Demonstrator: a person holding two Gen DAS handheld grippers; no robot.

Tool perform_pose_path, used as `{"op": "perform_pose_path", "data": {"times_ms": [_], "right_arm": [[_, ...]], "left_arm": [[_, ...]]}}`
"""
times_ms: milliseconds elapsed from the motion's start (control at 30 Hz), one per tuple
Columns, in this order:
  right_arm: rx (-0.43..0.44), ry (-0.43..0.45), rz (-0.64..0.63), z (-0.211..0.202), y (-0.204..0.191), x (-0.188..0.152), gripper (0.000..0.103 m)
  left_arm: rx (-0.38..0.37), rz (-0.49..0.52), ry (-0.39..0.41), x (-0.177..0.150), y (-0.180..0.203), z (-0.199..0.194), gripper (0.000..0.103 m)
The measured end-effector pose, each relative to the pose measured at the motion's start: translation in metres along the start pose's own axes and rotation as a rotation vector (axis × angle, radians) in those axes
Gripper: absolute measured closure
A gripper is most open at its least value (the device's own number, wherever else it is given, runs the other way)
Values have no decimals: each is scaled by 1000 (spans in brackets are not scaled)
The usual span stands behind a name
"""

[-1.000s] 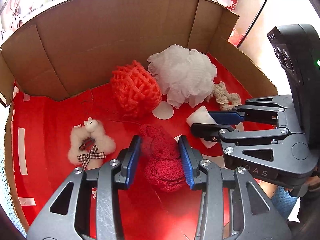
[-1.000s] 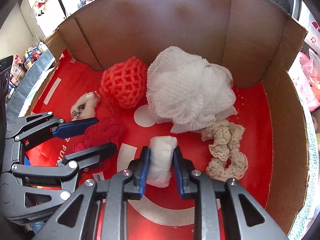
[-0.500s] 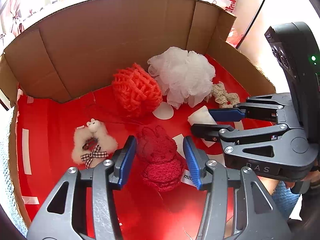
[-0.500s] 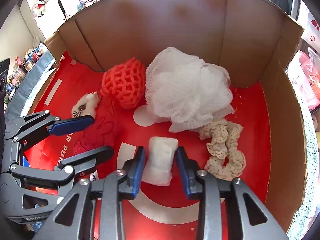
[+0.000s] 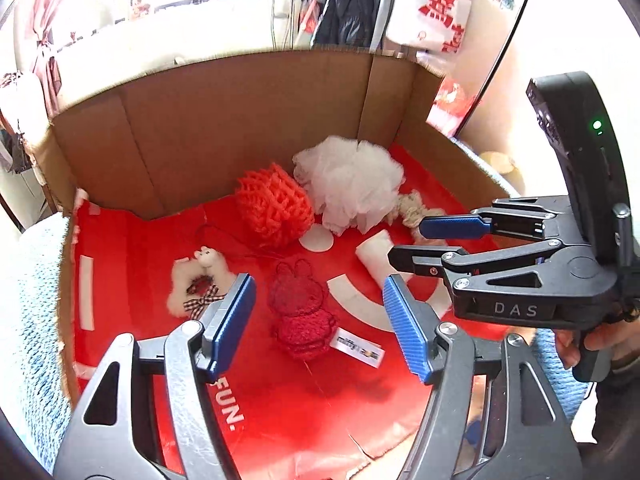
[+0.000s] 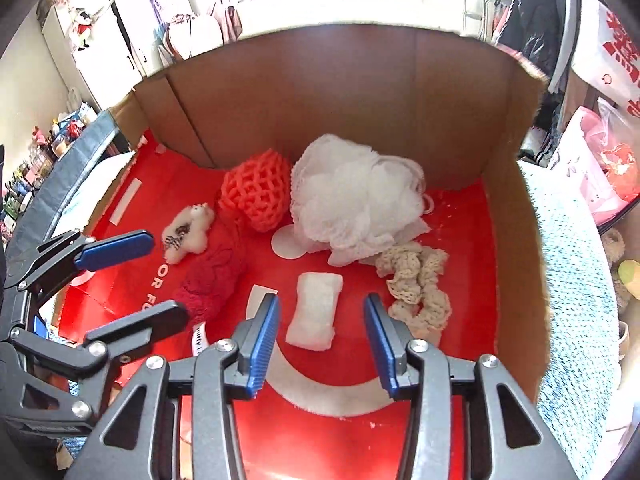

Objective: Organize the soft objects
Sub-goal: 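Lift both open tools up and back out of the box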

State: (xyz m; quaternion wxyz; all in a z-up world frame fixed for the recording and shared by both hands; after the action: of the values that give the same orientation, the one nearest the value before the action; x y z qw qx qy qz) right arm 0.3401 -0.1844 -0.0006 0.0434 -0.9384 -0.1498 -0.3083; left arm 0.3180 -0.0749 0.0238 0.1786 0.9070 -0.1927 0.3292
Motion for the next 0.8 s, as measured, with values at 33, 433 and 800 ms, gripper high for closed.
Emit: {"op": "perform_pose_path", "data": {"times_ms": [33,433,800], "right_arm": [[-10,12,-2,-6,1,-1,51],[-123,246,-45,-104,-13,-16,18],[-155,440,-22,-180,-27,-58,0]], "left_arm": [[-2,0,14,0,2,-7,34],[30,1,239,-5,31,-93,11],[92,14,448,-33,58,-166,2]]}}
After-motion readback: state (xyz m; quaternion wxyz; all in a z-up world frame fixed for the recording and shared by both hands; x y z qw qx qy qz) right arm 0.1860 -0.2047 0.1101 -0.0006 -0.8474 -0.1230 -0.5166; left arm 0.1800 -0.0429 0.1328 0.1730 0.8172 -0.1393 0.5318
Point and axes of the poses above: each gripper's, at about its wrist camera, not at the fingertips, and z roughly the way its jaws point, y to its right, x to its top, the point moved 7 cm from there along z, roughly the way its jaws point, and after that the axes turned 6 degrees about -x, right-handed, at the moved point
